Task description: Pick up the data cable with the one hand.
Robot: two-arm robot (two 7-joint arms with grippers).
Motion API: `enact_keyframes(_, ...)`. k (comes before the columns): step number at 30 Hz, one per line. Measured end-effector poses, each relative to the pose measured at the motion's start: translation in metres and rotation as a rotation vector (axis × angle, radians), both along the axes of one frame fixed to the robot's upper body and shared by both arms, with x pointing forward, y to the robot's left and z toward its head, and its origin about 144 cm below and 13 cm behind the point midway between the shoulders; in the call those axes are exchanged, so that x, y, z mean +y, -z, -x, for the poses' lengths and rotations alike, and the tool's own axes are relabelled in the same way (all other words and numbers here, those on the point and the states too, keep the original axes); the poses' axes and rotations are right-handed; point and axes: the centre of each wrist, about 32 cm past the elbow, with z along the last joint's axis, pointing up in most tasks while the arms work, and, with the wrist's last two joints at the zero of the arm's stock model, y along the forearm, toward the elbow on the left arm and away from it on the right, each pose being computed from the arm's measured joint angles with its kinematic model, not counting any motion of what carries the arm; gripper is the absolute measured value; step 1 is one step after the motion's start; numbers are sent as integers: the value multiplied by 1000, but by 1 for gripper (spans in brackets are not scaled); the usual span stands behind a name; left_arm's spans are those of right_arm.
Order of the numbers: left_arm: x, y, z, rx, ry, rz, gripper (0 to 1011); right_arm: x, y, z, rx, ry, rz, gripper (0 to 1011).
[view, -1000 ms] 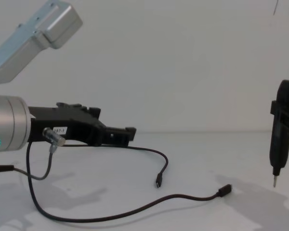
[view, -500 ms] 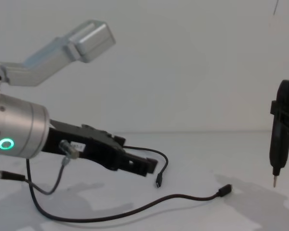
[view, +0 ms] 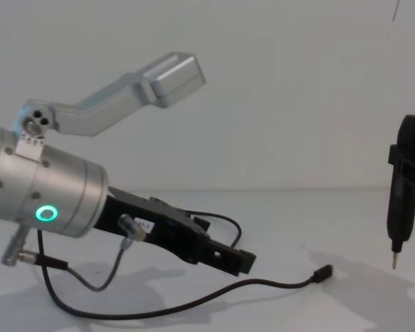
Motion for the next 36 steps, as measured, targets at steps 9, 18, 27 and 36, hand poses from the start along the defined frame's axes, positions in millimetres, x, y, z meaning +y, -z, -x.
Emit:
enact_keyframes(9, -16, 3, -8, 21, 10, -34, 1001, 0, 0, 0, 0, 0, 0, 279)
enact_keyframes(18, -30, 6, -13, 40, 17, -63, 1001, 0, 0, 0, 0, 0, 0, 279)
enact_keyframes(27, -37, 7, -15, 49, 20, -79, 907, 0, 0, 0, 0, 0, 0, 279)
enact_keyframes(36, -41, 7, -16, 53, 22, -86, 664, 0, 0, 0, 0, 0, 0, 279)
